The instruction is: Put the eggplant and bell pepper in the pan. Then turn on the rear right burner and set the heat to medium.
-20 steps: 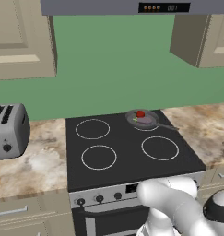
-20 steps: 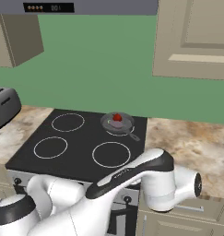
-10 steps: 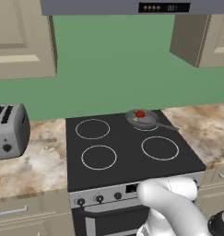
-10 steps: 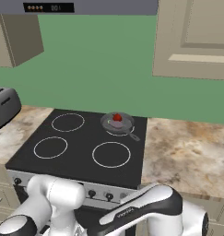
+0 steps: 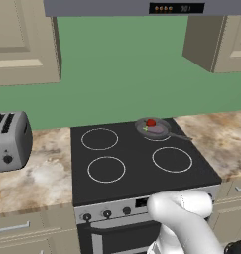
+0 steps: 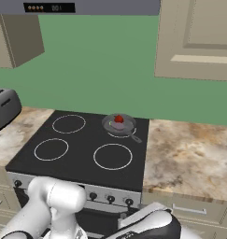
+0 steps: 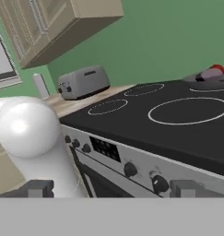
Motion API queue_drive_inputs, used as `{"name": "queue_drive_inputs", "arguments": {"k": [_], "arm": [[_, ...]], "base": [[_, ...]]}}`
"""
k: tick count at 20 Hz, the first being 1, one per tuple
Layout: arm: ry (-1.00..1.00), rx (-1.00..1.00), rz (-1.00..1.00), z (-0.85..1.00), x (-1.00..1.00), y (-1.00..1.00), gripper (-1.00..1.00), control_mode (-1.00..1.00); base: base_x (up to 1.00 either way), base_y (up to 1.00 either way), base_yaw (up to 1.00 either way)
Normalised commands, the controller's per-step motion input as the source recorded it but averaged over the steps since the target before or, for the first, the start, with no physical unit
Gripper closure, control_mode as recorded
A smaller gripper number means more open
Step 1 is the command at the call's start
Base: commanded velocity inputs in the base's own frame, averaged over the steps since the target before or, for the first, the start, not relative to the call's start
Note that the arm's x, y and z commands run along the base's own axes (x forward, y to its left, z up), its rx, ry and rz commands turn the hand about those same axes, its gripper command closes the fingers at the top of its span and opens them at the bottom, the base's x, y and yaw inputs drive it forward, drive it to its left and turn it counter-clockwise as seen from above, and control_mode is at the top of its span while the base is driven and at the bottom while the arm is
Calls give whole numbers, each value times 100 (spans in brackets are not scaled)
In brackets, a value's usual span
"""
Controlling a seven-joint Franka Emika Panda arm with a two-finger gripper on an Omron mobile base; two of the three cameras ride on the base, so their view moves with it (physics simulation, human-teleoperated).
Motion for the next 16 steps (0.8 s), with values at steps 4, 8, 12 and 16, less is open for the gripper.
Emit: {"name": "queue_drive_inputs", "arguments": {"k": [4,8,12,16], "arm": [[-8,0,-3,-42,-16,0,-100,-100],[-13,0,-3,-35,-19,0,-100,-100],[-15,0,-3,-35,-14,6,-100,-100],[-16,0,-6,-30,-2,17,-100,-100]], "base": [[0,0,0],[0,0,0],[0,0,0],[0,0,0]]}}
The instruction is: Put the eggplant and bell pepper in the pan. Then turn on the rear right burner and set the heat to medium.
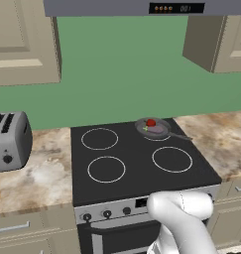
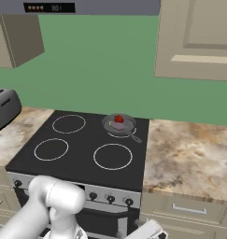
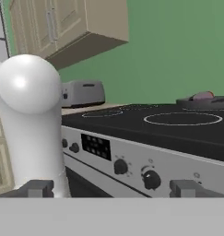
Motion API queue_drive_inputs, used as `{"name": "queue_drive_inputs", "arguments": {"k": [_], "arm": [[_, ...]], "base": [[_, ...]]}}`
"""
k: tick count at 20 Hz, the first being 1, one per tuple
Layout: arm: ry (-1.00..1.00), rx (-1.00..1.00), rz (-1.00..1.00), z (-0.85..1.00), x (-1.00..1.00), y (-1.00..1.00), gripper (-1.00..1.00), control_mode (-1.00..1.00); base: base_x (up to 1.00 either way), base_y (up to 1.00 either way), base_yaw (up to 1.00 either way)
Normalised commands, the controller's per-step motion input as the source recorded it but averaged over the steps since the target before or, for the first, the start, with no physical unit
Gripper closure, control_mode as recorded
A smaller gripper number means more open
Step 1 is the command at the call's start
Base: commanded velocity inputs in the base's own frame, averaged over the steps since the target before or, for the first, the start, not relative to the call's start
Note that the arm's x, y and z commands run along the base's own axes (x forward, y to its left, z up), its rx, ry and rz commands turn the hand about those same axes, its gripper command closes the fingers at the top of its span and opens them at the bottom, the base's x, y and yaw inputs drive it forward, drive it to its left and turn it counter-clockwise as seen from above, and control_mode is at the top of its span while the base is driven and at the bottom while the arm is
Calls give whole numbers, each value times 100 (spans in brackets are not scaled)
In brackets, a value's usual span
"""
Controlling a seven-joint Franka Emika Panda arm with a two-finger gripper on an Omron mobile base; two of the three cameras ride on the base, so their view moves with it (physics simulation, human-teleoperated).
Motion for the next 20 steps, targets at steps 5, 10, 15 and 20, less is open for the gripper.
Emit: {"name": "queue_drive_inputs", "arguments": {"k": [5,10,15,20], "arm": [[-15,0,-7,-16,0,23,-100,-100],[-10,0,-5,-6,0,22,-100,-100],[-10,-1,-4,-11,0,16,-100,-100],[-5,-8,-1,-7,8,8,-100,-100]], "base": [[0,0,0],[0,0,0],[0,0,0],[0,0,0]]}}
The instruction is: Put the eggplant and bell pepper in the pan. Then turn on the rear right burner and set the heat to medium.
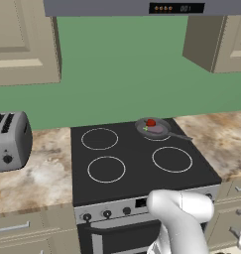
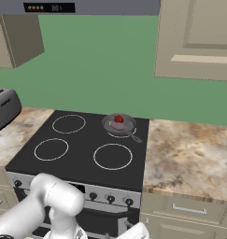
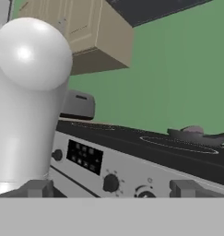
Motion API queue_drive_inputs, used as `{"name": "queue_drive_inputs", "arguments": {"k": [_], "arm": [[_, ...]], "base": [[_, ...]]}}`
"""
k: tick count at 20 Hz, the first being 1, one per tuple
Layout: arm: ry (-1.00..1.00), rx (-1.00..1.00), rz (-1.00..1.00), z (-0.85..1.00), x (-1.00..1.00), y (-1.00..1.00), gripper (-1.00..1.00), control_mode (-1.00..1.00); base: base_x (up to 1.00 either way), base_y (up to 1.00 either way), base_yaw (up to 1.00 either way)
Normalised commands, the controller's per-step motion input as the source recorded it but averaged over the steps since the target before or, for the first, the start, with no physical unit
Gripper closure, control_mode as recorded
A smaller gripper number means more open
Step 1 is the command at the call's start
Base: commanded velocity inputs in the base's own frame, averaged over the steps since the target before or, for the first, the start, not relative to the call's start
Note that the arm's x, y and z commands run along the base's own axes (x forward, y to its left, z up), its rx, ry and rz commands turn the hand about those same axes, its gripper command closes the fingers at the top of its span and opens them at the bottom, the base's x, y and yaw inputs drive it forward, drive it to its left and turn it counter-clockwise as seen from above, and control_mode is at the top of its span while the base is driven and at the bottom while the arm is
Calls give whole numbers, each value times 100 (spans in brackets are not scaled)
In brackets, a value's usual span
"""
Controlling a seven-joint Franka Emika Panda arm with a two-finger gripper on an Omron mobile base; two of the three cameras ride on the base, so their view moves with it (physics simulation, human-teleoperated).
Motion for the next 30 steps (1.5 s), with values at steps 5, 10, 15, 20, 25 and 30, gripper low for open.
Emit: {"name": "queue_drive_inputs", "arguments": {"k": [5,10,15,20,25,30], "arm": [[0,-15,0,-1,27,3,-100,-100],[0,-15,0,-11,23,1,-100,-100],[-7,-18,-3,-23,2,7,-100,-100],[-10,-15,-11,-9,0,12,-100,-100],[-2,-7,-6,0,2,6,-100,-100],[-2,-11,-6,0,1,21,-100,-100]], "base": [[0,0,0],[0,0,0],[0,0,0],[0,0,0],[0,0,0],[0,0,0]]}}
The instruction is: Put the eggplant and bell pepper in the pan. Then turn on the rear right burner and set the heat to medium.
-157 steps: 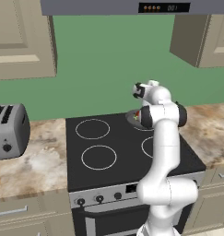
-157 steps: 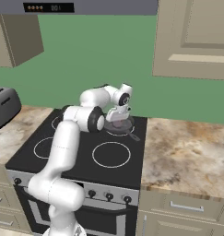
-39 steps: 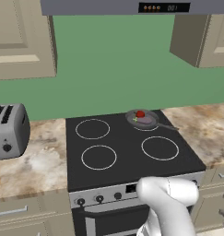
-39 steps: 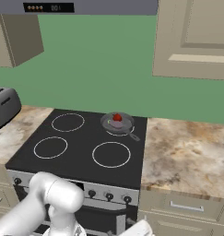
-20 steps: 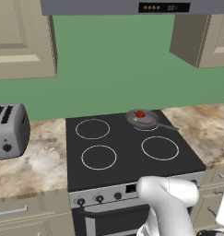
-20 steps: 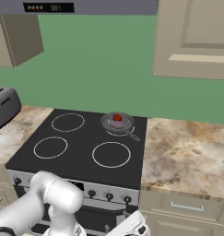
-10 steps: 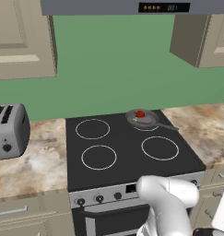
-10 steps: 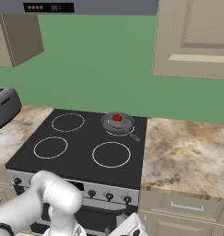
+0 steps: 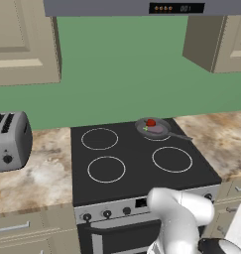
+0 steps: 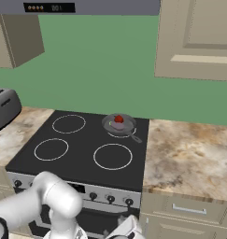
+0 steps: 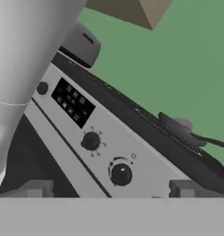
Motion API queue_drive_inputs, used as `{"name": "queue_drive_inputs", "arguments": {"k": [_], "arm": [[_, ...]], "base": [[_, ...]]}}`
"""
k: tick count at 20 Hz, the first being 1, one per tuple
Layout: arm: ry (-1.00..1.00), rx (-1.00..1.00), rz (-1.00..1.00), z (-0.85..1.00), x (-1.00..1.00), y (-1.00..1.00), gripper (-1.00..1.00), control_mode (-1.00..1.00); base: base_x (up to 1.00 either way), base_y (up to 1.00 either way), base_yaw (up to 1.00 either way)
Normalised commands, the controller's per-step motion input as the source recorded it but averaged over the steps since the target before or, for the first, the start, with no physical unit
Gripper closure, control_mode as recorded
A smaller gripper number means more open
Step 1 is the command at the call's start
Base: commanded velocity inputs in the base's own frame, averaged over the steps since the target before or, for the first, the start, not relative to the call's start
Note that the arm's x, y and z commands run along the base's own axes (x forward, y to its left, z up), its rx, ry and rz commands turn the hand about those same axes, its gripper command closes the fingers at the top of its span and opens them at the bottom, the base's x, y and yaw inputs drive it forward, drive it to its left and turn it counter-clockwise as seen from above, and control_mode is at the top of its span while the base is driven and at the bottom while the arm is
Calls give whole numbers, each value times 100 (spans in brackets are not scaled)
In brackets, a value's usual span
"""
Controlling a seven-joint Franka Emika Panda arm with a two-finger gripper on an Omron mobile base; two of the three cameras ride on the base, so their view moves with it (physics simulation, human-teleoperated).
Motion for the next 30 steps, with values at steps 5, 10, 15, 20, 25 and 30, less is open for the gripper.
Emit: {"name": "queue_drive_inputs", "arguments": {"k": [5,10,15,20,25,30], "arm": [[-5,-13,-6,0,0,22,-100,-100],[-7,-13,-5,0,4,14,-100,-100],[-9,-12,-4,0,10,7,-100,-100],[-11,-10,-1,0,9,0,-100,-100],[-9,-8,0,0,4,0,-100,-100],[-7,-7,0,0,0,0,-100,-100]], "base": [[0,0,0],[0,0,0],[0,0,0],[0,0,0],[0,0,0],[0,0,0]]}}
